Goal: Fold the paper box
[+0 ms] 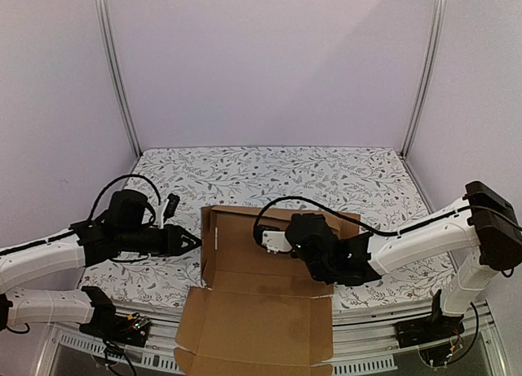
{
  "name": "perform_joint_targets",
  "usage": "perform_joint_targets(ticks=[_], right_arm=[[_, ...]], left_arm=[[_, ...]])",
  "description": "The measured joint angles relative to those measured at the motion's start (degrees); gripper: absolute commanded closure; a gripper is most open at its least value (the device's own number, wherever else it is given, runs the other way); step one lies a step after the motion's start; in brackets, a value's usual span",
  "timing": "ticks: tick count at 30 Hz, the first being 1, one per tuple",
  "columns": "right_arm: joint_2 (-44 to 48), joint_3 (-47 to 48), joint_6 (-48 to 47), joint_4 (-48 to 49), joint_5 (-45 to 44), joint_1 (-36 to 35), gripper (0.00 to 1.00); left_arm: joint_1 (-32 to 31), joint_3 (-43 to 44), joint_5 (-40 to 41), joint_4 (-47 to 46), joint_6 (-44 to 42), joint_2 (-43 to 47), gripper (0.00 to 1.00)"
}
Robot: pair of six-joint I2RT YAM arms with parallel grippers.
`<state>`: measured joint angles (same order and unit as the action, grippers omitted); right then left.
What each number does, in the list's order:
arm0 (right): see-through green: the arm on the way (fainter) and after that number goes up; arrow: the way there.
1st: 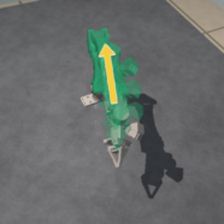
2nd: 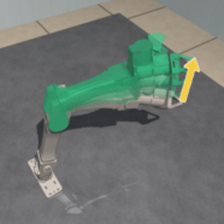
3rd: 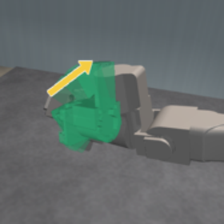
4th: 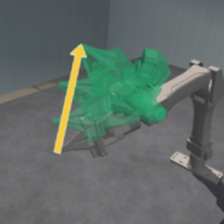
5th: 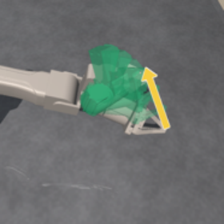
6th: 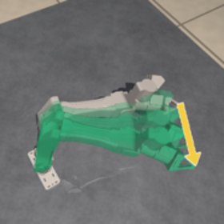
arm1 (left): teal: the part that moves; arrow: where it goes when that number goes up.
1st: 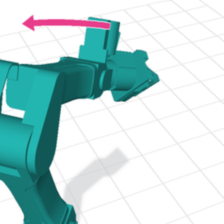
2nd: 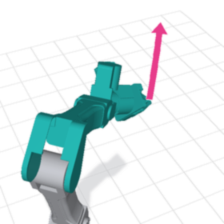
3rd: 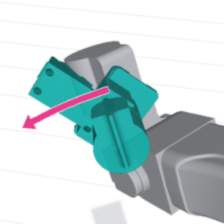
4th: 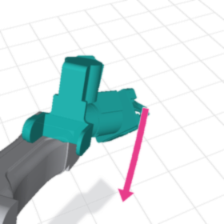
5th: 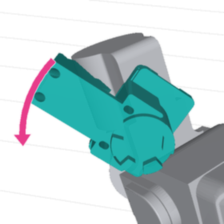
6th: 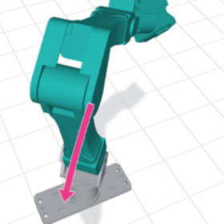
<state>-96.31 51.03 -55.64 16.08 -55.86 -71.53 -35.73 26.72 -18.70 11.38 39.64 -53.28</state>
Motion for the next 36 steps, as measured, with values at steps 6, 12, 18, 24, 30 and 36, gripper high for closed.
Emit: perform_joint_targets(ticks=[6, 12, 18, 24, 30, 36], right_arm=[[-0.52, 0.00, 1.62, -1.05, 1.44, 1.05, 1.00], [-0.57, 0.00, 2.34, -1.88, 1.81, 1.11, 1.00], [-0.57, 0.00, 2.49, -2.14, 1.86, 1.03, 1.00], [-0.57, -0.15, 1.84, -1.84, 1.25, 0.02, 1.00], [-0.57, -1.20, -1.51, 0.85, -1.11, -2.08, 1.00], [-0.55, -3.91, -7.85, 8.52, -3.37, -3.58, 1.00]], left_arm=[[-0.42, -0.04, -1.14, -1.40, -0.31, -0.85, 0.65], [-1.20, -0.09, -1.07, -2.97, -0.74, -5.14, 0.65], [-2.99, -0.11, 0.13, -3.69, -1.53, -7.10, 0.65], [-3.58, -0.59, 0.76, -3.80, -2.10, -4.48, 0.62], [-3.67, -1.88, 1.36, -3.80, -2.16, -0.63, 0.59], [-3.89, -4.31, 1.42, -4.31, -2.10, 2.82, 0.55]])
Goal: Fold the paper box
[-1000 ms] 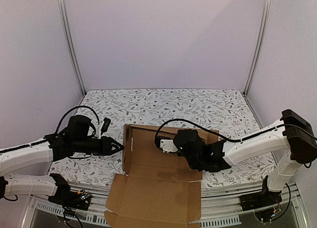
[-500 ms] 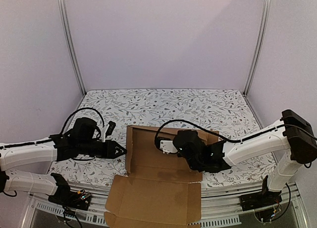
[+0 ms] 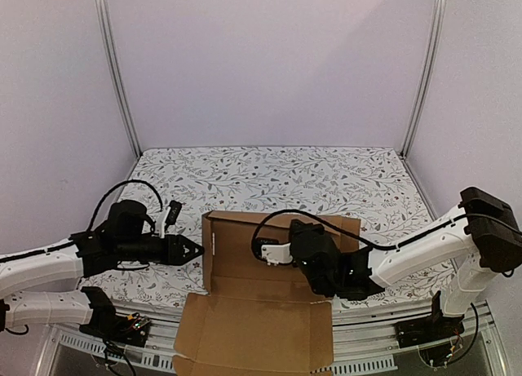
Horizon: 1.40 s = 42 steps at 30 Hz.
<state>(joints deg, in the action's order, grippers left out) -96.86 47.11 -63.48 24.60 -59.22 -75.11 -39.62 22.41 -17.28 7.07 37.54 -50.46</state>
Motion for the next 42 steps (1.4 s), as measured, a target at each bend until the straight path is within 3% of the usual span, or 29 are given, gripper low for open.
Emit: perform_joint_targets(ticks=[6, 12, 16, 29, 42], right_arm=[[-1.42, -2.80, -10.73, 15.47, -2.01, -1.11, 1.00], [-10.60, -4.26, -26.36, 39.95, -3.32, -1.81, 1.00], [-14.43, -4.31, -32.79, 48.35, -3.52, -1.81, 1.00], [-15.37, -4.83, -35.74, 53.07, -3.45, -1.88, 1.00], [-14.93, -4.85, -36.02, 52.28, -3.48, -2.03, 1.00]], left_arm=[[-0.52, -2.67, -0.26, -1.33, 0.22, 3.23, 0.54], [-1.84, -4.83, -0.17, -2.12, 0.63, 5.01, 0.51], [-2.73, -5.40, 1.14, -2.08, 0.66, 5.25, 0.48], [-6.34, -4.11, 11.19, -1.57, -0.31, 1.25, 0.42], [-11.04, -1.66, 19.06, 1.14, -3.04, 4.72, 0.34]])
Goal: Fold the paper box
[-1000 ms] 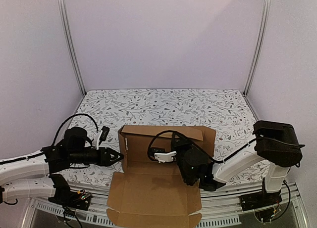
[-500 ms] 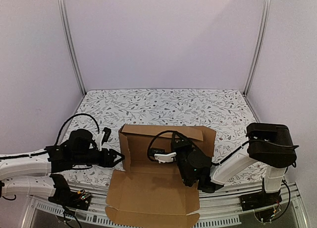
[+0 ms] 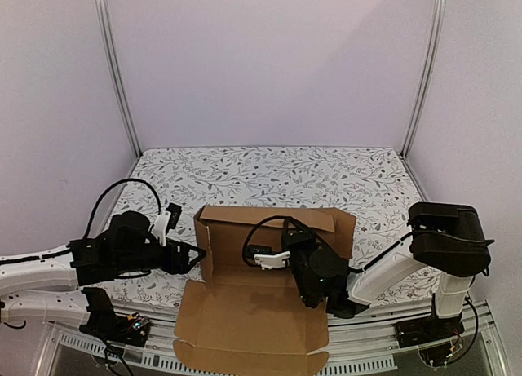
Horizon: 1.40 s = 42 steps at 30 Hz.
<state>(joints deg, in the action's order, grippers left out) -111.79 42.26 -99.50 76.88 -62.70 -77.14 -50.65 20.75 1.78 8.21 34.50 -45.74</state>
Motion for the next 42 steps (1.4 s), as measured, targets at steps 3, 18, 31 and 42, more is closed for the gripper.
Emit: perform_joint_targets(ticks=[3, 18, 31, 42], right_arm=[[1.33, -0.04, 0.83, -2.19, 0.00, -0.55, 1.00], [2.78, -1.03, 1.64, -3.30, -3.54, -5.46, 1.00], [11.65, 2.29, 18.25, -30.75, -5.84, -7.87, 1.00], [16.85, 6.01, 35.26, -54.12, -5.75, -8.50, 1.00]], left_arm=[[-0.70, 0.15, 2.01, 0.09, -0.59, -0.02, 0.34], [-7.85, 0.15, 11.69, 0.17, -1.88, -1.20, 0.33], [-17.86, 0.15, 26.32, -2.08, -0.79, -7.54, 0.32], [-20.37, 0.15, 35.26, -5.03, 0.15, -10.99, 0.35]])
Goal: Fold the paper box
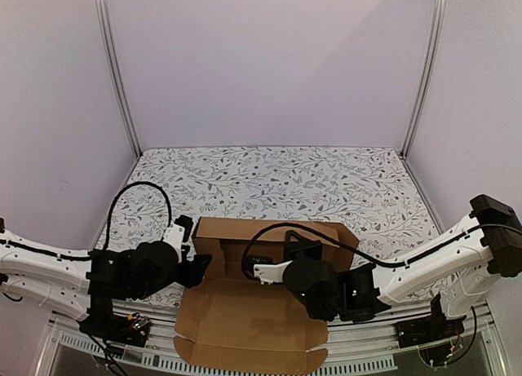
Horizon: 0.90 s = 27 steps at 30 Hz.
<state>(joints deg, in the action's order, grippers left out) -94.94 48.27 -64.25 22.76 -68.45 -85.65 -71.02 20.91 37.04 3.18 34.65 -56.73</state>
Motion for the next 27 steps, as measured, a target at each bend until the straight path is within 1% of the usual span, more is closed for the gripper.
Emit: perform_joint_targets(ticks=[6, 10, 12, 16, 21, 24, 25, 27], right_arm=[[0.07, 2.56, 5.75, -7.56, -0.20, -0.46, 1.00], [0.07, 4.55, 9.09, -12.35, -0.04, -0.59, 1.00], [0.00, 5.42, 11.15, -14.69, 0.09, -0.59, 1.00], [-0.07, 6.54, 14.43, -17.97, 0.35, -0.61, 1.00], [-0.04, 8.09, 18.84, -22.51, 0.50, -0.61, 1.00], [-0.04, 9.09, 21.20, -25.27, 0.68, -0.61, 1.00], [-0.04, 9.49, 22.03, -26.29, 0.70, -0.61, 1.00], [-0.04, 10.19, 23.65, -28.04, 1.03, -0.61, 1.00]], left_arm=[[-0.13, 0.00, 1.22, -4.57, -0.48, -0.33, 0.36], [-0.13, 0.07, 1.70, -7.67, -0.92, -2.38, 0.43], [-0.15, 0.20, 2.08, -9.05, -1.33, -3.74, 0.49], [-0.24, 0.81, 2.80, -11.37, -2.23, -6.47, 0.67], [-0.20, 1.25, 5.11, -12.20, -2.60, -8.74, 0.83], [-0.17, 1.55, 6.16, -12.26, -2.75, -9.62, 0.97], [-0.15, 1.62, 6.75, -12.17, -3.04, -9.81, 1.00], [-0.04, 1.81, 7.67, -11.93, -3.61, -10.16, 1.00]])
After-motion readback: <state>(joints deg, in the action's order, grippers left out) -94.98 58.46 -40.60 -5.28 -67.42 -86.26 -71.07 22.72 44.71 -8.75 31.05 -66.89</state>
